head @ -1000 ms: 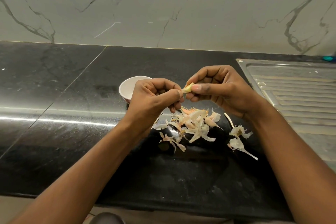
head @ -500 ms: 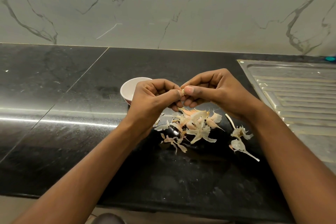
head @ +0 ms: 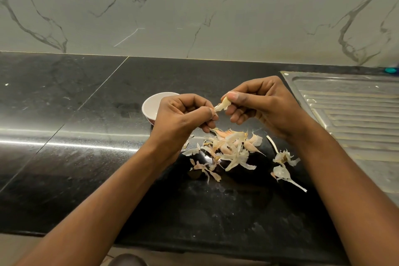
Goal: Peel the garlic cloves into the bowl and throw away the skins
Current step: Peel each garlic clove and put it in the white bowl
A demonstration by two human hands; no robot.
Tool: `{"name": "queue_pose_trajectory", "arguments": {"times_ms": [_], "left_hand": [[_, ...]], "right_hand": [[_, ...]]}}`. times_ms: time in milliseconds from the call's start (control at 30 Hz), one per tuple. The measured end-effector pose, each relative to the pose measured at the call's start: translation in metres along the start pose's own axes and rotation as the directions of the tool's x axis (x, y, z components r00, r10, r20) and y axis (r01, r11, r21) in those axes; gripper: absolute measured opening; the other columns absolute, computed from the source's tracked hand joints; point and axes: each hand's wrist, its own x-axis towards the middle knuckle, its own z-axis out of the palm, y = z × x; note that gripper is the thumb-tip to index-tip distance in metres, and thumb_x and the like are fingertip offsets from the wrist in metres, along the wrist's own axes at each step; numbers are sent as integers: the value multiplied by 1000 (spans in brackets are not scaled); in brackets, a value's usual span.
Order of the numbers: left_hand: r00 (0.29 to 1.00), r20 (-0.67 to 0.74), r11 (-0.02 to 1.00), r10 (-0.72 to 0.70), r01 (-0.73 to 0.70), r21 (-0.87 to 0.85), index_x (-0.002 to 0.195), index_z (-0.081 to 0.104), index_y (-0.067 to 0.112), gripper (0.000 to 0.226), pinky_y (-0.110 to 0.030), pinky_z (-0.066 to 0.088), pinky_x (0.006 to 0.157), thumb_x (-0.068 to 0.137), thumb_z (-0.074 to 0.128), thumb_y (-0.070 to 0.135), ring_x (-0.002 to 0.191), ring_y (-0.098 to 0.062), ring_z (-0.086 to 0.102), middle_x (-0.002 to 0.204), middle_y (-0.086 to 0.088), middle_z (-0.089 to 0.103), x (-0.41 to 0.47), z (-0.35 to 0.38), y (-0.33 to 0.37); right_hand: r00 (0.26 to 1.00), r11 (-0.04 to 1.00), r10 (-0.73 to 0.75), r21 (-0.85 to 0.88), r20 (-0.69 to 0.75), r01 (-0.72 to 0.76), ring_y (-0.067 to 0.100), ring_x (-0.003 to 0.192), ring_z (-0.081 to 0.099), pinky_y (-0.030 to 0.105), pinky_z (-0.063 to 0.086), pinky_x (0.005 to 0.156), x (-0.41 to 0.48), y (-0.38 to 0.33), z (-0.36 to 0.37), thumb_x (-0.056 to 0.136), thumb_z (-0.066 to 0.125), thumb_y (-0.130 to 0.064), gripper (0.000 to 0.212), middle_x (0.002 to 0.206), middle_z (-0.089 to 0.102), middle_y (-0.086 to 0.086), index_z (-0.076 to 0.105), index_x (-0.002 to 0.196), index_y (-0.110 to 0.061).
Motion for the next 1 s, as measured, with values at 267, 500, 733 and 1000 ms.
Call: {"name": "queue_pose_trajectory", "arguments": {"times_ms": [267,500,733,1000], "left_hand": [[1000,-5,999,-2,2,-32,83,72,-5,17,-24,55,58,93,62,-15,62,-20,66,77,-24,70,-1,-2,3],[1000,-27,999,-1,2,40,82,72,-5,13,-24,54,57,91,68,-12,63,-22,67,77,-24,72,-1,-3,-1],[999,-7,998,-32,32,61,90,74,-4,16,-26,57,61,79,86,-3,69,-22,69,84,-19,75,-2,-2,-3],[997,9,995,-72,72,-64,97,79,-6,15,-27,55,61,94,74,8,71,-25,65,91,-31,73,0,-3,-4]], "right_hand": [[997,992,-12,127,-82,22,16,65,70,23,59,62,1,2,-9,95,69,-18,22,82,76,11,78,103,1],[999,979,-3,204,-54,14,16,72,70,24,60,67,2,2,-12,97,66,-15,22,88,77,11,79,107,0],[1000,994,-9,113,-6,10,24,80,76,28,63,73,0,2,-12,92,71,-8,23,98,79,22,79,111,1],[998,1000,-1,19,56,0,28,92,79,32,66,81,0,4,-7,90,74,-6,26,105,80,21,76,114,2]]}}
